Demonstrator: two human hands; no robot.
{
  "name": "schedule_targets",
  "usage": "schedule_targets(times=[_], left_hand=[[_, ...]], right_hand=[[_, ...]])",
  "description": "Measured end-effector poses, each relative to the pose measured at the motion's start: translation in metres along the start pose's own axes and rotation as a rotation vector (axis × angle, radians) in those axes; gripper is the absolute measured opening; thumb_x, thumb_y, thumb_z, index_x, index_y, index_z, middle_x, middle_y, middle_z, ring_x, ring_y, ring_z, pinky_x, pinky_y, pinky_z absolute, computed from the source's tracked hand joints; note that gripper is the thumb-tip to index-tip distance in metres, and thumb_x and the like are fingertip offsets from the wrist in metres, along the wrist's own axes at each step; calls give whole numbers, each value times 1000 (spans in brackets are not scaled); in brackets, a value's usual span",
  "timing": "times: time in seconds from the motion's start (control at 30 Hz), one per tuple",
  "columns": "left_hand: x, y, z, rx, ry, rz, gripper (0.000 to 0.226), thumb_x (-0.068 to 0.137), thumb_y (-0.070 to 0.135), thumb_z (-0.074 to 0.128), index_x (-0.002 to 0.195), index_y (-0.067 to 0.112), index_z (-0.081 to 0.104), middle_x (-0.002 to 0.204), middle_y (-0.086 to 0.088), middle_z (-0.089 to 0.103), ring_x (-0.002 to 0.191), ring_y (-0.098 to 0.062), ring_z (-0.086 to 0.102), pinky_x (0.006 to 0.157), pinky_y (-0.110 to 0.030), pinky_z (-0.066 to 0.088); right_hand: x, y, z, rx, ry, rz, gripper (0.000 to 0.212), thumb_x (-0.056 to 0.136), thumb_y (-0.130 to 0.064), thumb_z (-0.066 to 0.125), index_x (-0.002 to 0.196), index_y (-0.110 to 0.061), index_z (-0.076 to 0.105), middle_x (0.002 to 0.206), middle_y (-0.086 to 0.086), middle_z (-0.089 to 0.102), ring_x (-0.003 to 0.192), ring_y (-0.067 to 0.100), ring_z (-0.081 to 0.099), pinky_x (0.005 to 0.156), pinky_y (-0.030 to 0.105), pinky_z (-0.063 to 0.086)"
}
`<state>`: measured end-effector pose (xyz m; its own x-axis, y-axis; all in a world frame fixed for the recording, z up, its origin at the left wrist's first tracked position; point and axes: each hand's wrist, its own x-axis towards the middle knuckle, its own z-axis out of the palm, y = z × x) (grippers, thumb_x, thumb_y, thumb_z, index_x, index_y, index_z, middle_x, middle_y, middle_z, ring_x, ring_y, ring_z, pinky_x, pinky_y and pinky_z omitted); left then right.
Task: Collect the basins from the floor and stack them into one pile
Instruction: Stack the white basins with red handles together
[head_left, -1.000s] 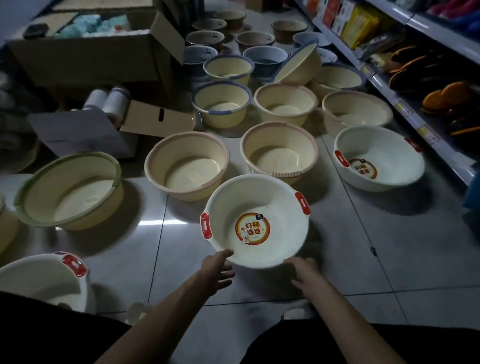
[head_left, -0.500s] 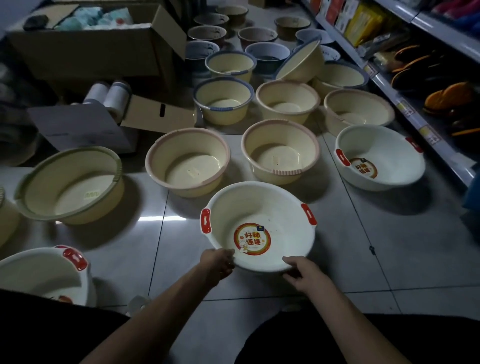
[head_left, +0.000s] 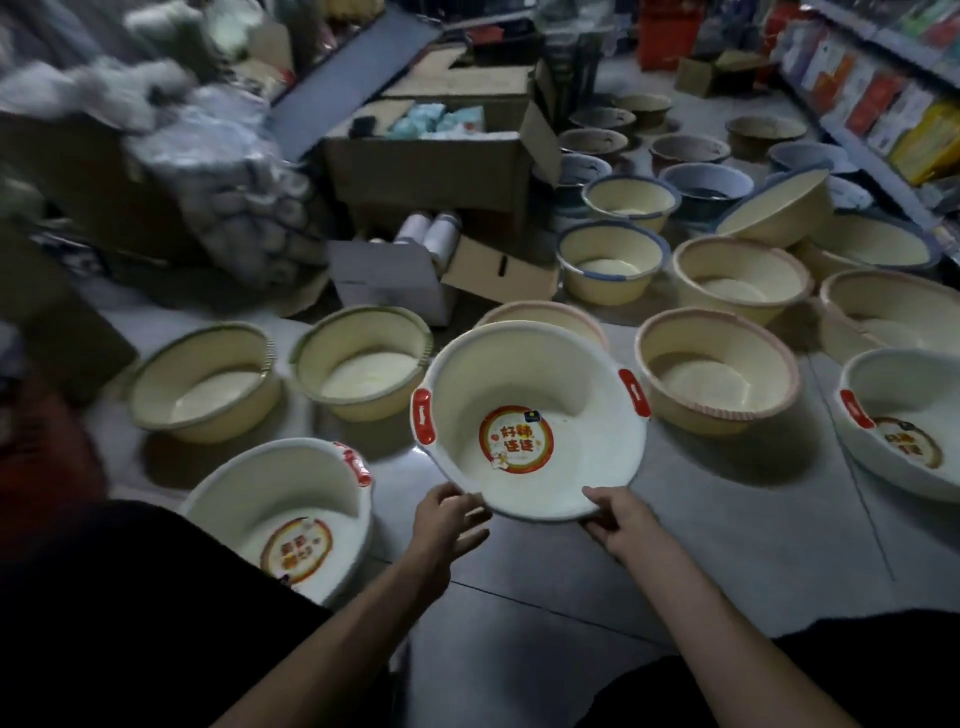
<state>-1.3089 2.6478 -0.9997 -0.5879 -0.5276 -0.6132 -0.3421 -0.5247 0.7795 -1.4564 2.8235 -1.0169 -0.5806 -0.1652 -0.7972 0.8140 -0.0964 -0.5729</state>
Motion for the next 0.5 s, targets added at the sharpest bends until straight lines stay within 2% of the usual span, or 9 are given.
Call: schedule_targets(times=[0.07, 0.17, 0.27, 0.37, 0.43, 0.5], left_hand=[[-6, 3, -24, -124, 120, 39, 28, 96, 8, 65, 121, 14, 57, 117, -14, 71, 102, -29, 74, 83, -44, 63], [-8, 4, -62, -270, 270, 78, 37, 97, 7, 66, 130, 13, 50, 121, -18, 67, 103, -34, 72, 80, -47, 63], [-12, -4, -108, -287, 356, 138, 39, 97, 11, 69, 130, 17, 49, 120, -14, 68, 104, -33, 72, 83, -48, 62], [-18, -10, -152, -240, 502, 171, 39, 96, 14, 70, 129, 20, 52, 120, -7, 67, 104, -25, 69, 81, -39, 60], [-17, -15, -178, -275, 586, 148, 44, 97, 14, 69, 135, 22, 50, 125, -8, 65, 106, -26, 69, 87, -46, 61], [-18, -20, -200, -325, 652, 127, 46, 98, 12, 67, 139, 19, 47, 127, -10, 63, 106, -29, 69, 90, -52, 60]], right_hand=[[-8, 8, 41, -47, -50, -33, 39, 82, 11, 69, 117, -5, 64, 102, 14, 72, 87, 28, 67, 67, 41, 57], [-17, 27, 98, -106, -98, -71, 42, 82, 13, 69, 119, -5, 62, 109, 18, 71, 91, 31, 67, 75, 44, 59], [-18, 53, 143, -165, -138, -64, 42, 83, 14, 67, 118, -8, 62, 105, 17, 72, 88, 30, 68, 73, 43, 59], [-21, 87, 184, -244, -198, -35, 41, 84, 13, 68, 118, -9, 65, 102, 13, 72, 89, 30, 71, 72, 43, 62], [-24, 110, 208, -301, -228, -31, 40, 84, 11, 69, 119, -7, 65, 104, 13, 72, 93, 31, 71, 72, 42, 63], [-29, 131, 227, -358, -260, -32, 38, 85, 9, 70, 119, -6, 64, 105, 11, 72, 92, 28, 71, 64, 36, 63]])
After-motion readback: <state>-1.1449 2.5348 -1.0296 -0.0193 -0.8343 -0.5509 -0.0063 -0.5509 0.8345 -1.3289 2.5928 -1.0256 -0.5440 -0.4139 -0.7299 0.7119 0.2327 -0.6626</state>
